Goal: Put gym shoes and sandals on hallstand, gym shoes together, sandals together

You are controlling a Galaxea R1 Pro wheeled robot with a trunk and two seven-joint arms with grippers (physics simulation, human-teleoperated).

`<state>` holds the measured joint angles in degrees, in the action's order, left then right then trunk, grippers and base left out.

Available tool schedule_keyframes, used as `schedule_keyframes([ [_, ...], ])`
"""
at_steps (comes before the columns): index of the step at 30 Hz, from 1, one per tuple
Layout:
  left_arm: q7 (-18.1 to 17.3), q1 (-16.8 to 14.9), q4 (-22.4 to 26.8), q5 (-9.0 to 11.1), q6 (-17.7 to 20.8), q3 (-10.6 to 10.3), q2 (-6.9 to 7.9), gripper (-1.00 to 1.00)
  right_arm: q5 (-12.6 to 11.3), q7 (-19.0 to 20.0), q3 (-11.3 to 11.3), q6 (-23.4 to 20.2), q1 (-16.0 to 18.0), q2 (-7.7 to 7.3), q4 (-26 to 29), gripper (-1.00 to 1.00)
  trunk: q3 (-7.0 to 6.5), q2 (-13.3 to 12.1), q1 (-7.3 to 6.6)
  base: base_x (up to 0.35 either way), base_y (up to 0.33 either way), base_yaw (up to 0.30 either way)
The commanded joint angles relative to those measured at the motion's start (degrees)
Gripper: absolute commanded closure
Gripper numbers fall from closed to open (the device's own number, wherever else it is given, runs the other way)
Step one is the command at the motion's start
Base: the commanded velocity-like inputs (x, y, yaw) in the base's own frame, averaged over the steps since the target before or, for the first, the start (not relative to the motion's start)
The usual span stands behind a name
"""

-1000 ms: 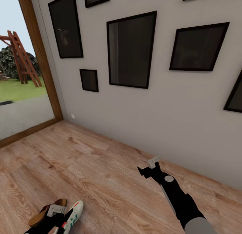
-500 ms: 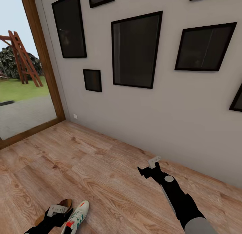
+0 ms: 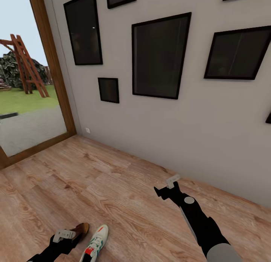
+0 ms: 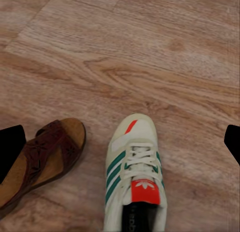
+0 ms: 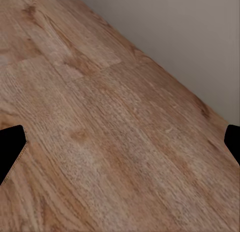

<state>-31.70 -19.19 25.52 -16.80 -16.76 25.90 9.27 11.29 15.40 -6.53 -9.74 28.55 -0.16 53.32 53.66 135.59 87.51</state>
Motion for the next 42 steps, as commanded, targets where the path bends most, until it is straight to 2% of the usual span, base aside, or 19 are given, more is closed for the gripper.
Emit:
schedule_keyframes([
  [1, -0.29, -0.06, -0.03, -0.6, -0.34, 0.46, -0.04, -1.0, 0.58, 0.22, -0.01, -0.28, 0.02, -0.02, 0.12, -1.0, 0.06, 0.02, -0.01, 0.0, 0.13, 0.0],
  [25, -0.29, -0.06, 0.03, -0.62, -0.41, 0.53, -0.04, -1.0, 0.57, 0.24, -0.01, -0.28, 0.02, -0.02, 0.21, -1.0, 0.06, 0.02, -0.01, 0.0, 0.015, 0.0],
  [34, -0.29, 0.18, 0.19, -0.84, -0.52, -0.21, -0.04, -1.0, 0.6, 0.16, -0.04, -0.34, 0.02, -0.02, 0.04, -1.0, 0.06, 0.02, -0.01, 0.0, 0.0, 0.0],
  [39, -0.33, 0.34, 0.22, -1.47, -0.44, -0.42, -0.04, -1.0, 0.61, 0.16, 0.01, -0.29, 0.02, -0.02, 0.02, -1.0, 0.06, 0.02, -0.01, 0.0, 0.0, 0.0],
  [42, -0.29, 0.36, 0.23, -2.77, -0.4, -0.4, -0.04, -1.0, 0.59, 0.16, 0.02, -0.29, 0.02, -0.02, 0.05, -1.0, 0.06, 0.02, -0.01, 0.0, 0.0, 0.0],
])
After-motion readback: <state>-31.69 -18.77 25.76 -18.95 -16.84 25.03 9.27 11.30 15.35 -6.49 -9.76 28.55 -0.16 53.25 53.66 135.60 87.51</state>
